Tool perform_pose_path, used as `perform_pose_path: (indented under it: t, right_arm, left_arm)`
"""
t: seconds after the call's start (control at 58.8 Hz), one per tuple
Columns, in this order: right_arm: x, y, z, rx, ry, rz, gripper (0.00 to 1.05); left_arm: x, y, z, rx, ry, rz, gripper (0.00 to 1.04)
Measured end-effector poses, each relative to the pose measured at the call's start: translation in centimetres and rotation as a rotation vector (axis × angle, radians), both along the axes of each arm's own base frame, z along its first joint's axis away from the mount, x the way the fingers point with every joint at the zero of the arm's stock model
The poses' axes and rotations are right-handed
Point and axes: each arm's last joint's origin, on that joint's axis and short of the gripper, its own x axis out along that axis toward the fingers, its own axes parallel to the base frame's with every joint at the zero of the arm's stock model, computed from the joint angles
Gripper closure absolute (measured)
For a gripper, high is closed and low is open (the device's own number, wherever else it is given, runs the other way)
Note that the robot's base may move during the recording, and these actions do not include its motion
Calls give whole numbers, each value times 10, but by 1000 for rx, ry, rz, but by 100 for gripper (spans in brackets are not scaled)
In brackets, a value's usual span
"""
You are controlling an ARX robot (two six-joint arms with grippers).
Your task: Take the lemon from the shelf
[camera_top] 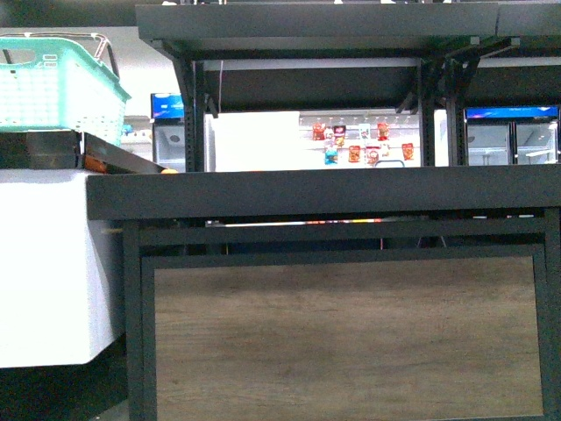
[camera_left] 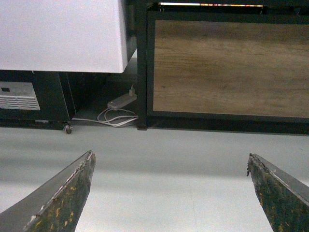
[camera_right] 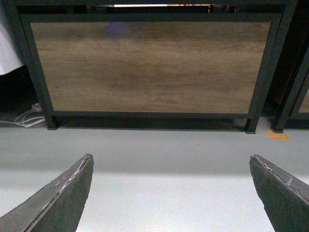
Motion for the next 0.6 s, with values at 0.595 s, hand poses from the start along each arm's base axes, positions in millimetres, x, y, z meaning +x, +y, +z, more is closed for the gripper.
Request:
perform_pose_path:
  t: [0.595]
  right_arm:
    - [0, 0, 0, 0, 0, 0, 7]
  left_arm:
    - [0, 0, 0, 0, 0, 0, 8]
